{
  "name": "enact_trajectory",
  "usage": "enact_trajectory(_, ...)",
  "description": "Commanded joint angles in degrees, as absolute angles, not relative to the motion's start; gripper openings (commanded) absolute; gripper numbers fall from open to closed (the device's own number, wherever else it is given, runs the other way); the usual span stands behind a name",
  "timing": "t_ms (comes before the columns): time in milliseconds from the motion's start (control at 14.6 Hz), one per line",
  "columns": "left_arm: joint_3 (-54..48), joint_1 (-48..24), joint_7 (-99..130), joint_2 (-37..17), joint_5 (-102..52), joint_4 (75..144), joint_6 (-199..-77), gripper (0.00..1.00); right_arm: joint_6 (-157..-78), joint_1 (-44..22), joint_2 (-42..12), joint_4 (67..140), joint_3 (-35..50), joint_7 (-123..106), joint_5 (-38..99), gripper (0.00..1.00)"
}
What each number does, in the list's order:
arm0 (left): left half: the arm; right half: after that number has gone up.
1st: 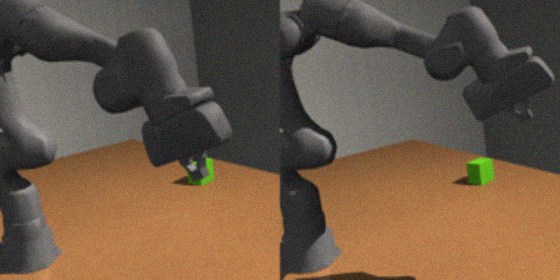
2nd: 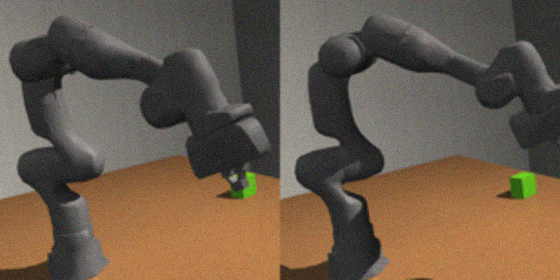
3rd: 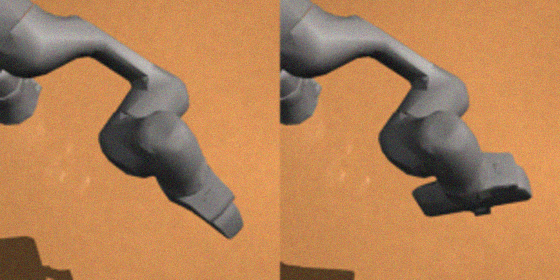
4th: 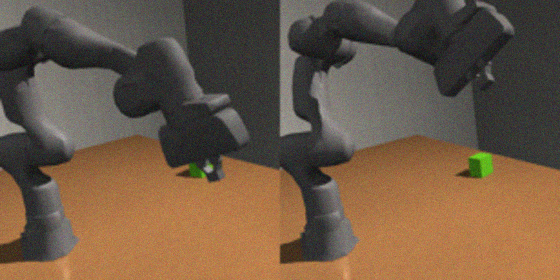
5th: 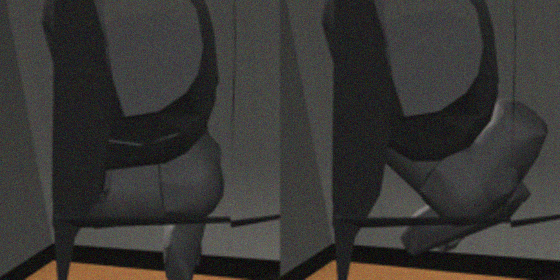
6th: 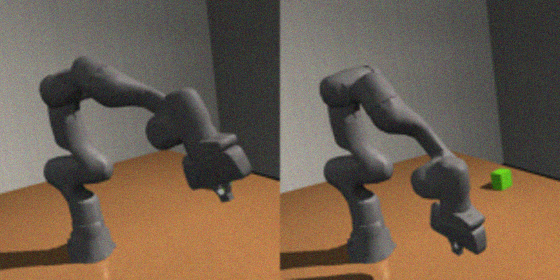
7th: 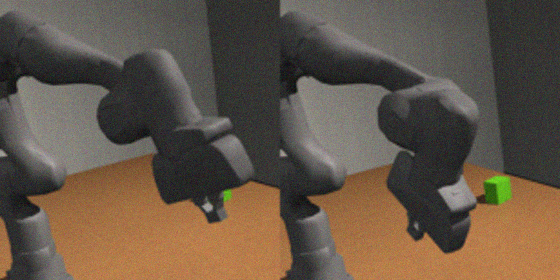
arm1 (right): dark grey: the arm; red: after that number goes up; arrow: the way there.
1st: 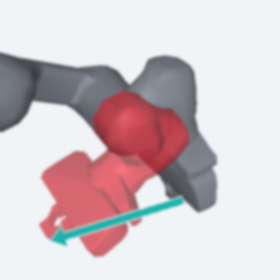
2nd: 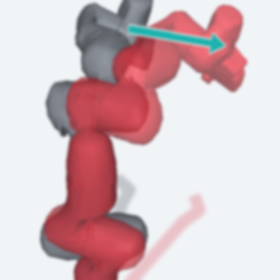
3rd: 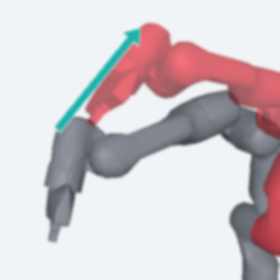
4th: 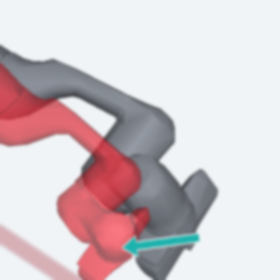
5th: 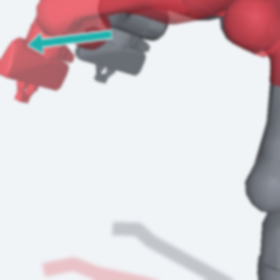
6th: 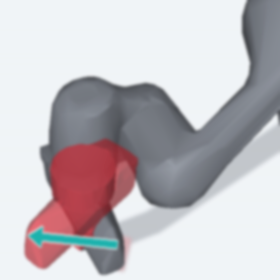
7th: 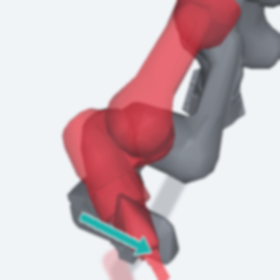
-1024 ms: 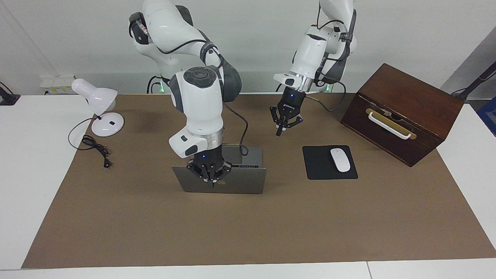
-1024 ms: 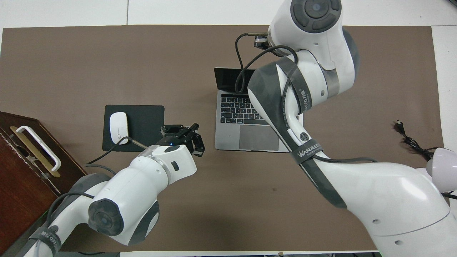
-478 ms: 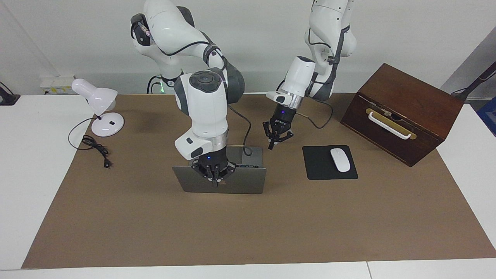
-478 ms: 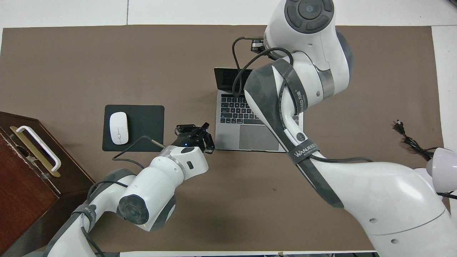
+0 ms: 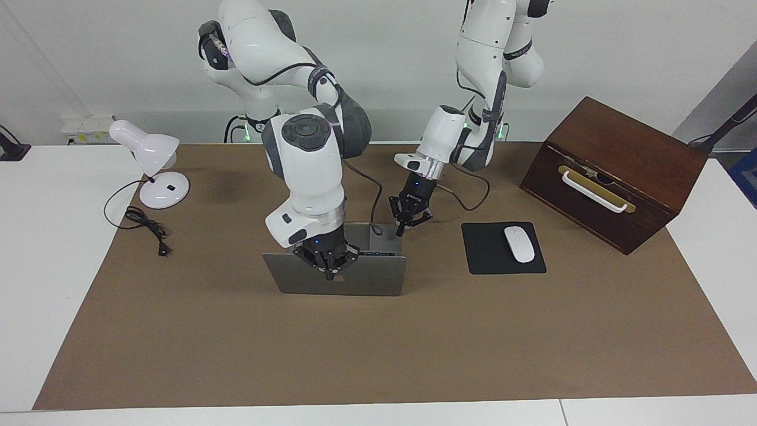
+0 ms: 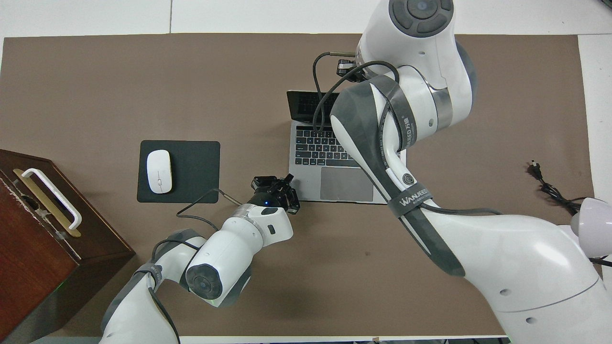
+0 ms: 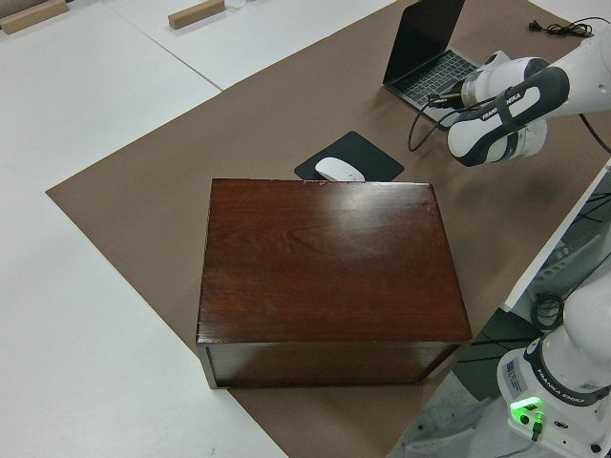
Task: Close laptop with both arms
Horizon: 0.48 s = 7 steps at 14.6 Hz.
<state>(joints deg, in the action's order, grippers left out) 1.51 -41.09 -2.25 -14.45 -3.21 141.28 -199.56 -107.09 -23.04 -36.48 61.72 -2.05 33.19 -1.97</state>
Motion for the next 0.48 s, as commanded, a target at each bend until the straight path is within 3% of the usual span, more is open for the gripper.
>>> enact_trajectory(0,2.4,-42.8,-2.5,-15.4,-3.8,141.1,-200.7,0.00,-106.9,-21.9,-35.6,63.4,-1.5,32.6,0.5,0.00)
enact_trajectory(410,2.4,-44.7,-2.7,-17.2,-3.9,141.4,-200.8,0.00,-103.3,-20.9,-35.3,63.4,-1.4,31.9,6.3,0.00)
